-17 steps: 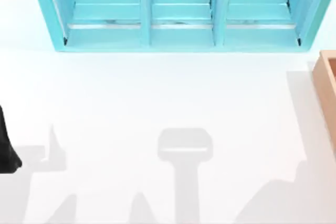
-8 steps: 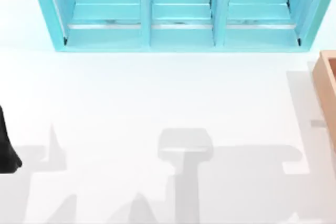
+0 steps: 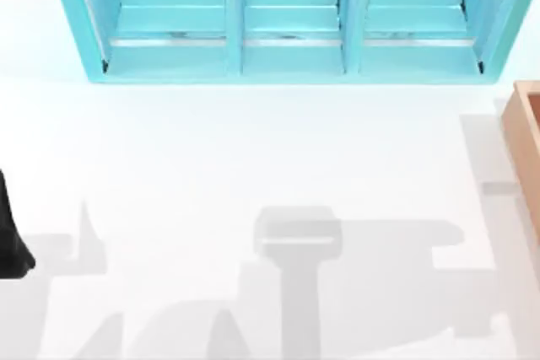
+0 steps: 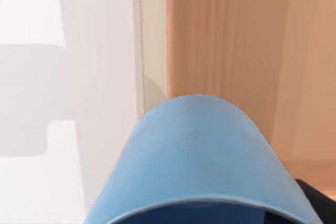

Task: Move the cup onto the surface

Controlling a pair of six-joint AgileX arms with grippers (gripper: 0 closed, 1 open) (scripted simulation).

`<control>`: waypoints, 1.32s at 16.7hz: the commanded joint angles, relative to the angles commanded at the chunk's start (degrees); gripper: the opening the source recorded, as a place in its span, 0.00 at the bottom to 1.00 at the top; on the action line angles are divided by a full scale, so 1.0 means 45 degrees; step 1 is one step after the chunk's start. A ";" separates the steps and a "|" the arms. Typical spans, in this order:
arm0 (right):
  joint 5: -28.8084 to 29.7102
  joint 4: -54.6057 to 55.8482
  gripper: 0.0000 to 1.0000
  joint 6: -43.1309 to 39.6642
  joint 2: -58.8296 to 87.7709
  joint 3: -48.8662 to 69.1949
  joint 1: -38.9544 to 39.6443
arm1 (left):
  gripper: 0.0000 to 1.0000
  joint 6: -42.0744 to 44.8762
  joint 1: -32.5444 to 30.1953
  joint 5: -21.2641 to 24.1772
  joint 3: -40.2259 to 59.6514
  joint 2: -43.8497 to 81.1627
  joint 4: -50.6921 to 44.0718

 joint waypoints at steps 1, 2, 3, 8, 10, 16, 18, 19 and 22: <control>-0.0010 -0.0180 0.00 0.0544 0.0497 0.0548 0.0542 | 1.00 0.0000 0.0000 0.0000 0.0000 0.0000 0.0000; -0.0020 -0.0378 0.00 0.1222 0.1073 0.1228 0.1217 | 1.00 0.0000 0.0000 0.0000 0.0000 0.0000 0.0000; -0.0029 -0.0585 0.00 0.2040 0.1713 0.2035 0.2031 | 1.00 0.0000 0.0000 0.0000 0.0000 0.0000 0.0000; -0.0051 -0.1577 0.00 0.7447 0.5200 0.6744 0.7384 | 1.00 0.0000 0.0000 0.0000 0.0000 0.0000 0.0000; -0.0050 -0.1882 0.00 0.9667 0.6482 0.8482 0.9598 | 1.00 0.0000 0.0000 0.0000 0.0000 0.0000 0.0000; -0.0063 -0.2250 0.00 1.3491 0.8820 1.1732 1.3425 | 1.00 0.0000 0.0000 0.0000 0.0000 0.0000 0.0000; -0.0066 -0.2253 0.00 1.3688 0.8939 1.1923 1.3621 | 1.00 0.0000 0.0000 0.0000 0.0000 0.0000 0.0000; -0.0066 -0.2253 0.00 1.3688 0.8939 1.1923 1.3621 | 1.00 0.0000 0.0000 0.0000 0.0000 0.0000 0.0000; -0.0094 -0.2186 0.00 1.3703 0.8918 1.1845 1.3590 | 1.00 0.0000 0.0000 0.0000 0.0000 0.0000 0.0000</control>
